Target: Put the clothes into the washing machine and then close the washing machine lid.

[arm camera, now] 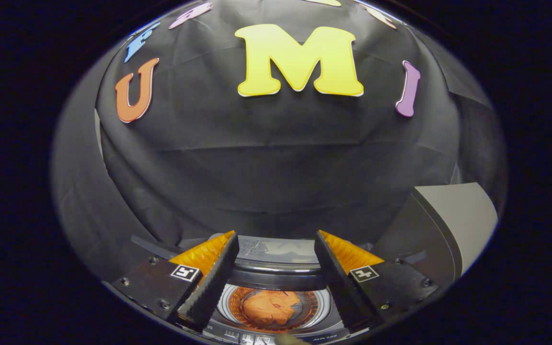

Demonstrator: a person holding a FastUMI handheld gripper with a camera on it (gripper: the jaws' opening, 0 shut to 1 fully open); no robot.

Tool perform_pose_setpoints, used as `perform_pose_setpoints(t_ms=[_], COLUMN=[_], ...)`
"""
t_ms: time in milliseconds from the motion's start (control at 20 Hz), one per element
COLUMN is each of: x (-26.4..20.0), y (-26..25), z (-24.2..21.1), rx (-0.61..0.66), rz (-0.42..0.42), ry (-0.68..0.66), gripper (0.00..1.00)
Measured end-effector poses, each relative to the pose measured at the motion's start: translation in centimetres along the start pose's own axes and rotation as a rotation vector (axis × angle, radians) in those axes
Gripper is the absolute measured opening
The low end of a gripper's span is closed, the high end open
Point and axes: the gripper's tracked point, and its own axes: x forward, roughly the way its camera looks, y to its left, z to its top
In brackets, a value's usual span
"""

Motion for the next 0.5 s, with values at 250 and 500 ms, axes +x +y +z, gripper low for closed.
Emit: perform_pose_setpoints(t_ms=[250, 500], x=[0.2, 0.4], y=[0.0, 0.2], z=[-0.6, -1.2], rx=[0.023, 0.004], rz=[0.012, 0.026], ry=[0.033, 0.075], gripper=[1.00, 1.00])
